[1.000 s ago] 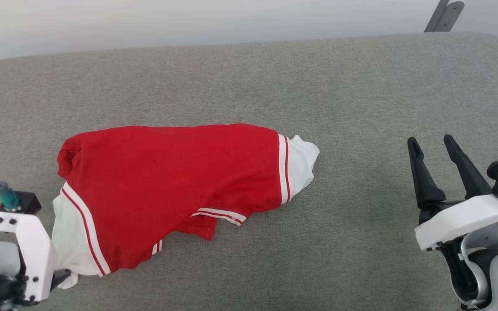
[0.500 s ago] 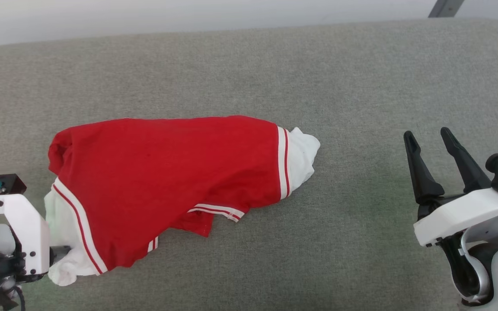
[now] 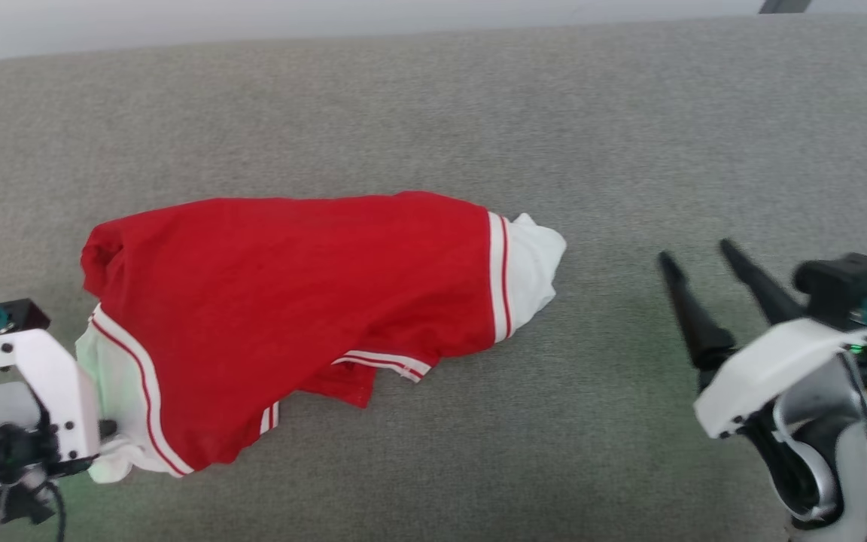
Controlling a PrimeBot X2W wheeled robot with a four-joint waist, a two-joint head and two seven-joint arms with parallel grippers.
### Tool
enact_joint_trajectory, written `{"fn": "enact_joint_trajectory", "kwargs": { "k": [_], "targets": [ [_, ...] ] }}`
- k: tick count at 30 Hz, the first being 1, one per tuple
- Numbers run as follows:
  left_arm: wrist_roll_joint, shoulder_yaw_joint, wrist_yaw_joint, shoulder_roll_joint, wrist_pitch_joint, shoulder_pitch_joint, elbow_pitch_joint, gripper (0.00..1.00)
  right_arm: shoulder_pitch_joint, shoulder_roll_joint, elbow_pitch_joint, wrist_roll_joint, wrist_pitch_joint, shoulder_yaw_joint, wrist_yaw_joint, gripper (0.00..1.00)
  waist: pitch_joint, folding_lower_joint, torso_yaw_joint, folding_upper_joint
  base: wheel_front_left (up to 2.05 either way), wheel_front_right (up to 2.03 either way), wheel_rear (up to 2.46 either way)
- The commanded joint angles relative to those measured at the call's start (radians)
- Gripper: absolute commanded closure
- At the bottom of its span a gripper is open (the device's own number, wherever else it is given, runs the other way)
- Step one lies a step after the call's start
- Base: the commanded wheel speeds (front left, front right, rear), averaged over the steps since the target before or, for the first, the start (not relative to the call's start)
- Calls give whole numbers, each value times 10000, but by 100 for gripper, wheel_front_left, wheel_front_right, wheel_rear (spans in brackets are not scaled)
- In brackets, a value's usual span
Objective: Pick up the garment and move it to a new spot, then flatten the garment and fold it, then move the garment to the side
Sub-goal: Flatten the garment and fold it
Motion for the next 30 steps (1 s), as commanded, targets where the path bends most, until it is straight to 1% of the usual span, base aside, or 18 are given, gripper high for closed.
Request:
{"fn": "enact_joint_trajectory", "kwargs": {
  "k": [1, 3, 7, 9, 10, 11, 15, 17, 19, 21, 23, 24, 25, 26, 30],
  "targets": [
    [98, -258, -126, -445, -159, 56, 235, 100, -238, -165, 179, 315, 461, 322, -4, 0, 71, 0, 161, -1, 0, 0, 0],
    [190, -348, -246, -572, -230, -173, 301, 100, -451, -444, 400, 495, 1017, 706, -4, 0, 140, 0, 315, -1, 0, 0, 0],
    [326, -477, -429, -788, -401, -659, 409, 100, -1071, -753, 1039, 1136, 2082, 1350, -5, 0, 321, 0, 632, -1, 0, 0, 0],
    [410, -566, -555, -964, -510, -897, 438, 100, -1468, -973, 1395, 1196, 2533, 1625, -4, 0, 418, 0, 830, -1, 0, 0, 0],
    [446, -598, -623, -1052, -547, -1007, 447, 100, -1662, -979, 1593, 1325, 2726, 1763, -4, 0, 466, 0, 924, -1, 0, 0, 0],
    [446, -598, -623, -1052, -547, -1007, 447, 100, -1662, -979, 1593, 1325, 2726, 1763, -4, 0, 466, 0, 924, -1, 0, 0, 0],
    [581, -803, -833, -1368, -646, -1400, 563, 100, -2401, -1261, 2382, 1289, 3282, 2231, -5, 0, 654, 0, 1305, -1, 0, 0, 0],
    [604, -849, -924, -1524, -748, -1546, 627, 100, -2721, -1259, 2789, 1440, 3536, 2500, -4, 0, 743, 0, 1467, -1, 0, 0, 0],
    [661, -925, -1020, -1663, -819, -1670, 724, 100, -3065, -1501, 3204, 1267, 3738, 2873, -5, 0, 829, 0, 1625, -1, 0, 0, 0],
    [653, -965, -1105, -1795, -915, -1759, 823, 100, -3276, -1434, 3739, 1398, 3922, 3130, -7, 0, 896, 0, 1748, -1, 0, 0, 0],
    [683, -1024, -1193, -1890, -974, -1834, 954, 100, -3479, -1509, 4303, 1381, 4138, 3539, -4, 0, 945, 0, 1838, -1, 0, 0, 0],
    [687, -1046, -1234, -1951, -1015, -1862, 1024, 100, -3545, -1482, 4653, 1478, 4209, 3650, -4, 4, 952, 0, 1872, -1, 0, 0, 0],
    [680, -1045, -1258, -2001, -1083, -1882, 1103, 100, -3655, -1479, 4893, 1530, 4205, 3814, -4, 57, 956, 0, 1906, -1, 0, 0, 0],
    [686, -1051, -1300, -2037, -1143, -1911, 1183, 100, -3770, -1510, 5112, 1585, 4185, 3993, -4, 100, 953, 0, 1936, -1, 0, 0, 0],
    [761, -1035, -1407, -2007, -1410, -2075, 1490, 100, -4251, -1625, 5712, 1939, 3865, 3918, -16, 100, 769, 0, 1999, -1, 0, 0, 0]
  ]
}}
